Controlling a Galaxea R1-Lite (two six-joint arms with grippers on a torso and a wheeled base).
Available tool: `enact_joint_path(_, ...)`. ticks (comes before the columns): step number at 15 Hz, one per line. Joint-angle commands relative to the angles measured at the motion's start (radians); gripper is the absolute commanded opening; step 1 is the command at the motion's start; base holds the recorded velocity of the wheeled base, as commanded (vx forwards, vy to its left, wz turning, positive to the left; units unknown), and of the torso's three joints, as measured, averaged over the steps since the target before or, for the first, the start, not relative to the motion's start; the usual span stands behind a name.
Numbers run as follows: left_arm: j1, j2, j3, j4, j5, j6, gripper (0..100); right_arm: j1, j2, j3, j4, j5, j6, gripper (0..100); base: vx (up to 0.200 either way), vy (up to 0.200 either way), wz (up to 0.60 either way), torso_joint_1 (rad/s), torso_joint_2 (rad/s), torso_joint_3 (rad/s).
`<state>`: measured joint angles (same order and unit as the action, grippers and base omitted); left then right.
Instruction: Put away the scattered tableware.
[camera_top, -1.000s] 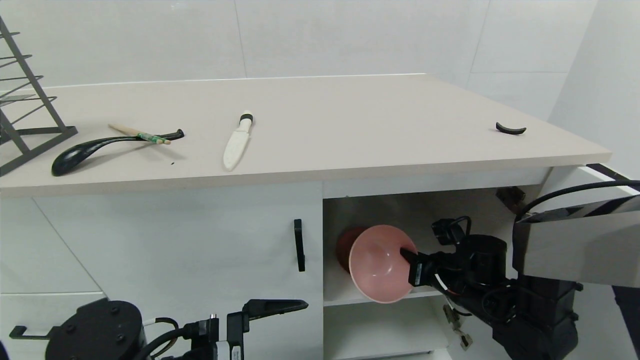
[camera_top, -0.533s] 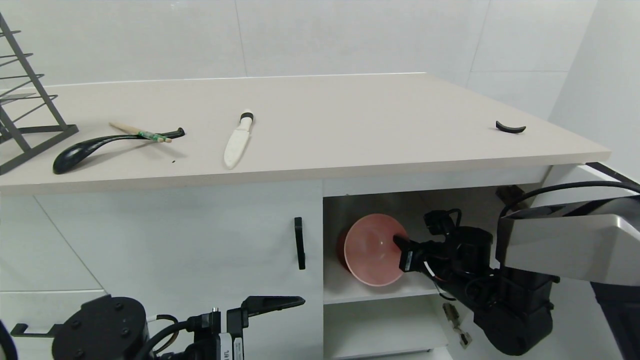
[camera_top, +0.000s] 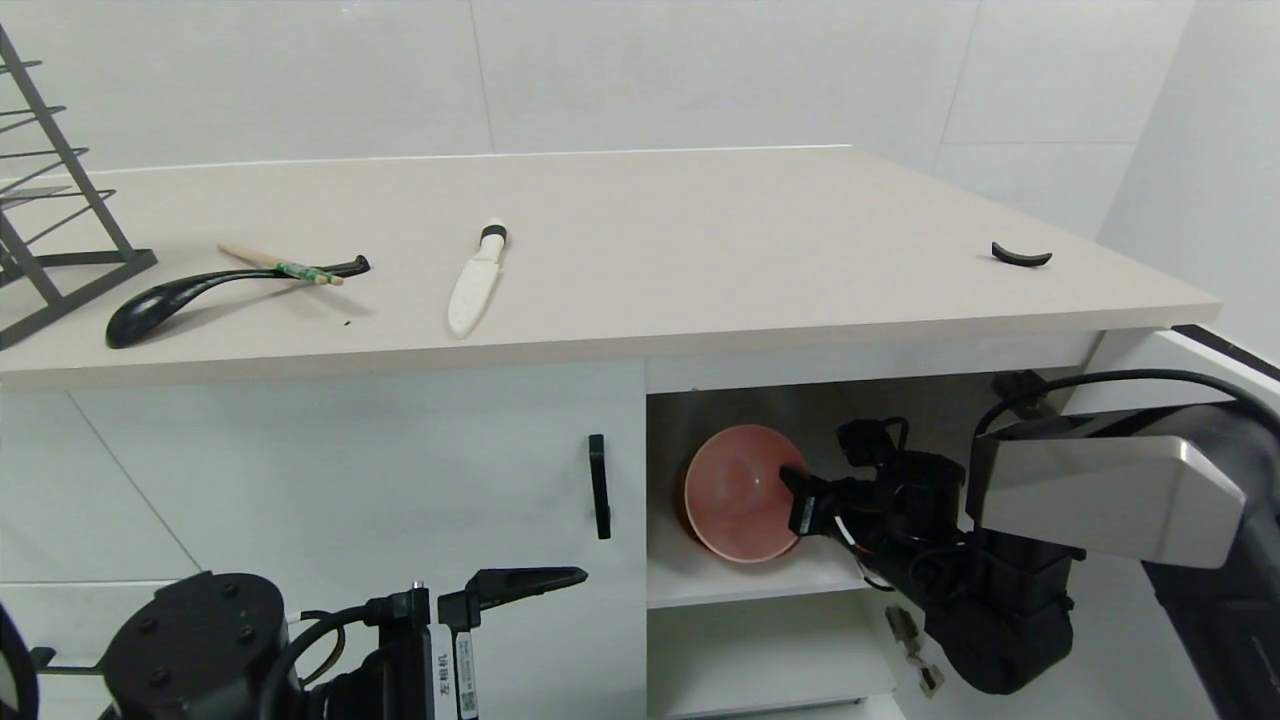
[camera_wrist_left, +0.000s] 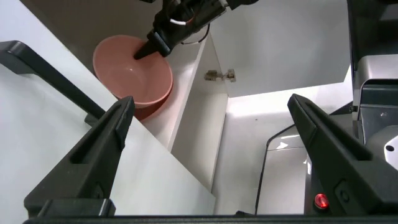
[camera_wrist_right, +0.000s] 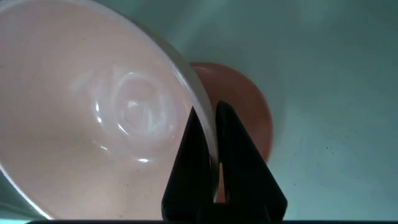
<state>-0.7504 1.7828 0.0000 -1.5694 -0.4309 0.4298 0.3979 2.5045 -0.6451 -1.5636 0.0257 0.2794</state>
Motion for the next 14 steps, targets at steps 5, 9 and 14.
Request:
enact_joint_path(5,0.006,-0.003,0.000,-0.001,0.000,0.000,100,-0.028,0.043,-0.024,0.011,-0.018,0.000,0,0.000,0.000,0.00,0.000,0.00,0.000)
enact_joint_path(9,0.011,-0.006,0.000,-0.001,0.000,0.000,100,-0.031,0.057,-0.028,0.004,-0.021,-0.002,100,0.000,0.000,0.00,0.000,0.00,0.000)
enact_joint_path(14,0.026,-0.011,0.000,-0.001,0.000,-0.003,100,0.012,-0.092,0.081,-0.007,-0.023,-0.043,100,0.000,0.000,0.00,0.000,0.00,0.000)
